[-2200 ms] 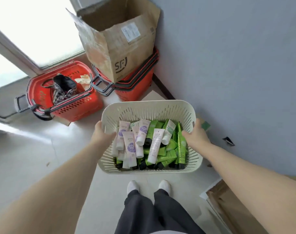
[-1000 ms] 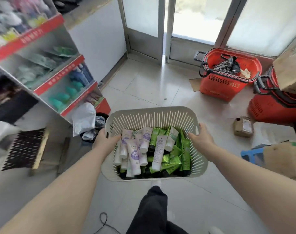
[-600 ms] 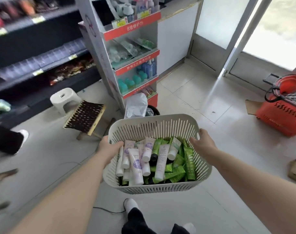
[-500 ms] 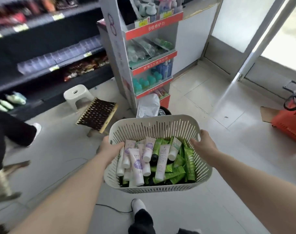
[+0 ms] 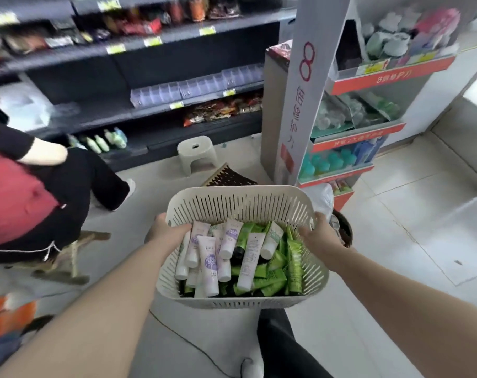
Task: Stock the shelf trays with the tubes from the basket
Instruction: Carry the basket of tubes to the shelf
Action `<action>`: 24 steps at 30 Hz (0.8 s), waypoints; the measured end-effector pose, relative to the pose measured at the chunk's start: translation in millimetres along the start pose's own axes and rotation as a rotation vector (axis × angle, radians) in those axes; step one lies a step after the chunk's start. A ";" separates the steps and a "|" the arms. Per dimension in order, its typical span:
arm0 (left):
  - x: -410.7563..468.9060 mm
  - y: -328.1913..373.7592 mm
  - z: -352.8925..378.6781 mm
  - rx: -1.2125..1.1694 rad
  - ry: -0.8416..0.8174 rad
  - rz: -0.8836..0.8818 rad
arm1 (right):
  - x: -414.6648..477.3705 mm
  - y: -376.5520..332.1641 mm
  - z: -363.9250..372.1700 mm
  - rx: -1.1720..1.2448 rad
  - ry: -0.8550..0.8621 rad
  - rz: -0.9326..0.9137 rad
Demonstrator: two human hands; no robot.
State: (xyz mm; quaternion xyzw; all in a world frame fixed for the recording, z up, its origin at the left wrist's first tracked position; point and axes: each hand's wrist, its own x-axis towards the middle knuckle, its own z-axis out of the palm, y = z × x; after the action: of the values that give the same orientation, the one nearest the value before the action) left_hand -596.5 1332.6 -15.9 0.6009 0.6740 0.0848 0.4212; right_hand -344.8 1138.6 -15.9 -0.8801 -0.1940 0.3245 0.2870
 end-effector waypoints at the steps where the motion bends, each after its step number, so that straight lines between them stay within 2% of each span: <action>1: 12.2 4.5 -3.5 -0.021 0.005 -0.018 | 14.0 -10.9 4.2 0.005 -0.013 -0.016; 13: 152.6 87.7 -17.8 -0.191 0.119 -0.187 | 196.7 -145.6 23.7 -0.111 -0.202 -0.142; 24: 269.0 148.9 -47.5 -0.284 0.120 -0.205 | 293.1 -254.9 41.9 -0.116 -0.187 -0.136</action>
State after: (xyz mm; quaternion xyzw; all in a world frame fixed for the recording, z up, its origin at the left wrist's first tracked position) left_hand -497.6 1627.5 -18.9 0.4576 0.7367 0.1714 0.4674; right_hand -203.7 1502.9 -15.9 -0.8460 -0.2979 0.3729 0.2376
